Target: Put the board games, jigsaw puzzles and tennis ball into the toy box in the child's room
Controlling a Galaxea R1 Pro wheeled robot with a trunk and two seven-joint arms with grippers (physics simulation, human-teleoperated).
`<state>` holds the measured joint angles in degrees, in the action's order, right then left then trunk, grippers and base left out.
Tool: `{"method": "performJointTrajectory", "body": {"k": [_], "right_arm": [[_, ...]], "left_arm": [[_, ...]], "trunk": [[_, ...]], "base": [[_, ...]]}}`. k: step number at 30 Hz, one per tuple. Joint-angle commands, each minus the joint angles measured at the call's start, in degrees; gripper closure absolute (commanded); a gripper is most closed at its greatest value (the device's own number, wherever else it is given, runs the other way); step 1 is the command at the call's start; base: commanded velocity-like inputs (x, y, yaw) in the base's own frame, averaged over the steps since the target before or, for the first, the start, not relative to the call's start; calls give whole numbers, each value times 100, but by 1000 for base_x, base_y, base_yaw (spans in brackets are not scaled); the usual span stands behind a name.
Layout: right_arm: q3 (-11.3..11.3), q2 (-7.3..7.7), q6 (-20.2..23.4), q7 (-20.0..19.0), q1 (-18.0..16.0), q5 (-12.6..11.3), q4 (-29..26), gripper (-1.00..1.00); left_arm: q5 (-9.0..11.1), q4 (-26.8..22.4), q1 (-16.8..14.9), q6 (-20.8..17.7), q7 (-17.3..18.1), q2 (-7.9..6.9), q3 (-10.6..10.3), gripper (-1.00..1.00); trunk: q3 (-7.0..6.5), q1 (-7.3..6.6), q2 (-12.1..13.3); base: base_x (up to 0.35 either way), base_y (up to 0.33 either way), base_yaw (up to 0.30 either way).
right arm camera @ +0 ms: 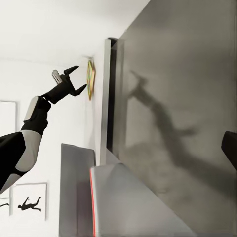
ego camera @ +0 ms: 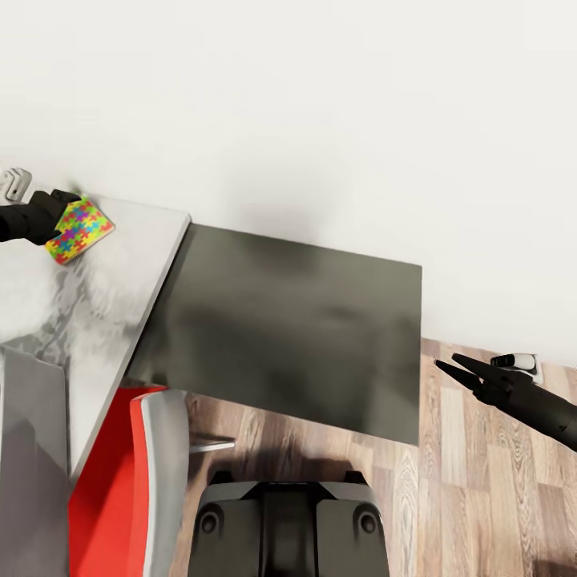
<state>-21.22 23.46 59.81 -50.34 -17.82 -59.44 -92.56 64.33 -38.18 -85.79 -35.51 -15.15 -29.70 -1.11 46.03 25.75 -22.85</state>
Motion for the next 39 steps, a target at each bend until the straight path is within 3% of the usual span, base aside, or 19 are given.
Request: {"method": "performJointTrajectory", "body": {"k": [1,13,39], "right_arm": [[-4,1,19,-28,-3,21,1,-100],[-10,2,19,-28,-3,21,1,-100],[-25,9,19,-28,-3,21,1,-100]], "left_arm": [[52,119,1,-18,-62,0,-18,-100],[53,102,2,-18,-53,14,-16,-100],[54,100,9,-25,-6,17,-12,-100]], "trunk": [[7,3,-7],[7,3,-7],[7,3,-7]], "base": [[-163,-130,0],[-118,-99,0],[-8,-7,-5]]}}
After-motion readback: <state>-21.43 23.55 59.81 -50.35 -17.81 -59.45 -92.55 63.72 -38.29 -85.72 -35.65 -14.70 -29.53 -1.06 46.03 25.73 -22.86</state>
